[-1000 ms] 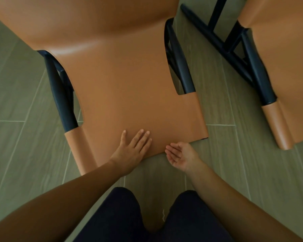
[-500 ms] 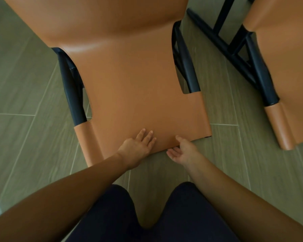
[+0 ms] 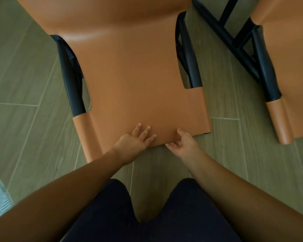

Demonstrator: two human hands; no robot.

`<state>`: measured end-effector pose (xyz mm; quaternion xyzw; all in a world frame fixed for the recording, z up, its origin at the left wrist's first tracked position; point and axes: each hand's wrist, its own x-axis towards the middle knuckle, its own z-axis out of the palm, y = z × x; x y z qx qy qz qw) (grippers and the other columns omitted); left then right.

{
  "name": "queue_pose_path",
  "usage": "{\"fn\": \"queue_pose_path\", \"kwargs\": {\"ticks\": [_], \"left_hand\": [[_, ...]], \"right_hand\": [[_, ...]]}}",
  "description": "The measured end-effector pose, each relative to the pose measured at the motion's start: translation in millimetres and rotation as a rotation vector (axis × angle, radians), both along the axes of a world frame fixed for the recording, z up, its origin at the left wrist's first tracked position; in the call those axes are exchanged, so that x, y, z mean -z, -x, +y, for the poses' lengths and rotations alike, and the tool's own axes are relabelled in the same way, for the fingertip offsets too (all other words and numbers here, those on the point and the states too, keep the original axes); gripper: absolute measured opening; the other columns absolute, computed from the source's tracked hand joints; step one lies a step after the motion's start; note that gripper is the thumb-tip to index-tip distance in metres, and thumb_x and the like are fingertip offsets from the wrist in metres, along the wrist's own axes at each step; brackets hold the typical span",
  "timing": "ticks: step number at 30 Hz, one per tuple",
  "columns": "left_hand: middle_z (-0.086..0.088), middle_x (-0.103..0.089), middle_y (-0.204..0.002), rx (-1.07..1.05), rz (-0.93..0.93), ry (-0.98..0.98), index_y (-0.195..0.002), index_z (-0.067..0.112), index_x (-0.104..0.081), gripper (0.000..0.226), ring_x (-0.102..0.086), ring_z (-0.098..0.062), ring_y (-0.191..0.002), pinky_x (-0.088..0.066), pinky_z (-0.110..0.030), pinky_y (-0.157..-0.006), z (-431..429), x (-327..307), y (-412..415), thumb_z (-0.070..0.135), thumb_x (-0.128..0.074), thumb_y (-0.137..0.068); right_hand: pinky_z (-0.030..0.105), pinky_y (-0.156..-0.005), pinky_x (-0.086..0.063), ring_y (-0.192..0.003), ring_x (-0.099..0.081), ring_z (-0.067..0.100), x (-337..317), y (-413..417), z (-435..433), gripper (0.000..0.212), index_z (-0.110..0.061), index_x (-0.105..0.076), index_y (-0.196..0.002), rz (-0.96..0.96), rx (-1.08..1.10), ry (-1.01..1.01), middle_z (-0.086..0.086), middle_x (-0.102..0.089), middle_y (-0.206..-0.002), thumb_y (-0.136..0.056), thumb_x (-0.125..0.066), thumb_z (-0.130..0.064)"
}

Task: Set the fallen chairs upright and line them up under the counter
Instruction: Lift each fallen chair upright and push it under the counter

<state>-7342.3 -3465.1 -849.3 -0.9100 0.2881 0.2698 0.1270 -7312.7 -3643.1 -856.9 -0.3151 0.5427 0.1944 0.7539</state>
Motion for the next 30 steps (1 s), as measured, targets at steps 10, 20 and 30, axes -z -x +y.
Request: {"fn": "queue_pose_path", "kwargs": {"ticks": [10, 20, 30], "left_hand": [[-0.002, 0.010, -0.163, -0.186, 0.110, 0.100, -0.155, 0.029, 0.004, 0.076, 0.007, -0.035, -0.148, -0.029, -0.056, -0.110, 30, -81, 19, 0.005, -0.042, -0.099], [0.004, 0.009, -0.163, -0.251, 0.223, 0.146, -0.154, 0.033, 0.002, 0.078, 0.003, -0.029, -0.150, -0.026, -0.052, -0.113, 55, -234, 1, 0.004, -0.043, -0.097], [0.007, -0.009, -0.163, -0.339, -0.002, 0.232, -0.155, 0.032, -0.007, 0.069, -0.016, -0.016, -0.148, -0.035, -0.036, -0.109, 75, -378, -43, 0.007, -0.041, -0.100]], "right_hand": [[0.044, -0.090, -0.044, -0.129, -0.050, 0.031, -112, 10, 30, 0.041, -0.004, -0.043, -0.140, 0.087, -0.047, 0.030, 0.017, -0.049, -0.141, -0.102, -0.050, -0.019], [0.046, -0.093, -0.047, -0.097, -0.059, 0.030, -261, 2, 47, 0.025, -0.002, -0.050, -0.110, 0.109, -0.004, -0.027, 0.017, -0.060, -0.098, -0.101, -0.052, -0.025], [0.045, -0.088, -0.047, -0.099, -0.059, 0.031, -408, -58, 73, 0.018, 0.002, -0.048, -0.097, 0.075, -0.005, 0.027, 0.016, -0.057, -0.107, -0.102, -0.045, -0.016]]}}
